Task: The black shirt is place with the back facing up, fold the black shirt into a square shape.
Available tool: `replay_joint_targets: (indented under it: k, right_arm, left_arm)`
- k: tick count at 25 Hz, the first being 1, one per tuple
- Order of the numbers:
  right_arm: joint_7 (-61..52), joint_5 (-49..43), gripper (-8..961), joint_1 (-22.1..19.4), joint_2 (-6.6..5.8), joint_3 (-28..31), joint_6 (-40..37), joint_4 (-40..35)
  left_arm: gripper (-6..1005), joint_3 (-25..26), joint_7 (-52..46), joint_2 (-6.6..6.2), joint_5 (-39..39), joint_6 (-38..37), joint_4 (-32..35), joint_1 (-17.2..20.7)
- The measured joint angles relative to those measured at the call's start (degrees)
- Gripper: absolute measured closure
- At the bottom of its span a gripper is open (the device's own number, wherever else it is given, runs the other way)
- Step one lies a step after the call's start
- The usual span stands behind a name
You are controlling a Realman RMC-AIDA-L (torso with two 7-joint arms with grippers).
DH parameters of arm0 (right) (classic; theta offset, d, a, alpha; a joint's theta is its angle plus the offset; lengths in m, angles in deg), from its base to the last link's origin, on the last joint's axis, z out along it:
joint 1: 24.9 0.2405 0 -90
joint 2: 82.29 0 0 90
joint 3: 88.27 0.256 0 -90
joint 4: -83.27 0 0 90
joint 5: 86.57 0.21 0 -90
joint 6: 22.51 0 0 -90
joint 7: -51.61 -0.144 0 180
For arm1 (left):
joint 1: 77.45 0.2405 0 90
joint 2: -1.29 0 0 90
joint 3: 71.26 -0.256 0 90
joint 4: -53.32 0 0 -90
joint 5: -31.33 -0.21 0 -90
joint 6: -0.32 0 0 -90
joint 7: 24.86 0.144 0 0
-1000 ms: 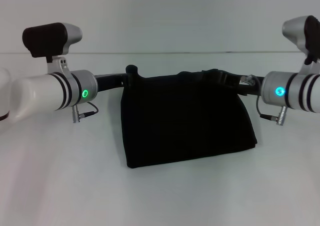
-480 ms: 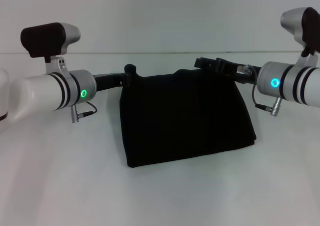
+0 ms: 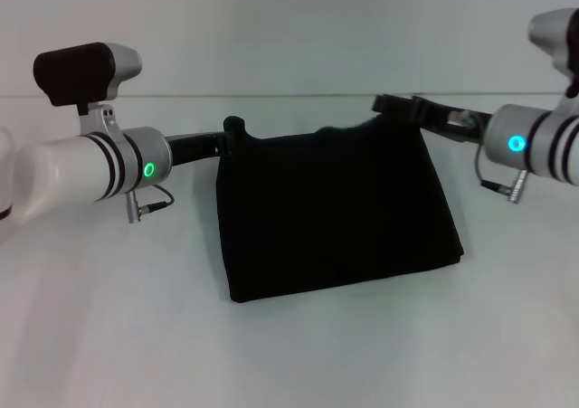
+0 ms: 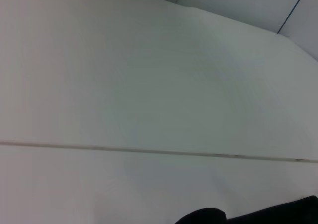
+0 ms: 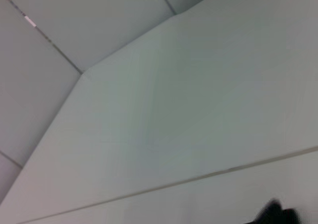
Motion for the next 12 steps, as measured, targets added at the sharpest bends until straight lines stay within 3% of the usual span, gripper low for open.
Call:
replay_joint_targets:
  k: [7, 12]
  right_arm:
    - [0.01, 0.01, 242, -2.32, -3.89, 0.03, -3.90, -1.31]
    - [0.06, -0.06, 245, -4.35, -4.59, -0.11, -10.65, -4.95]
  left_arm:
    - [986, 0.28, 0.13, -0.11, 0.00, 0.02, -0.01, 0.19]
    - [986, 0.41, 0.15, -0.21, 0.00, -0.01, -0.02, 0.36]
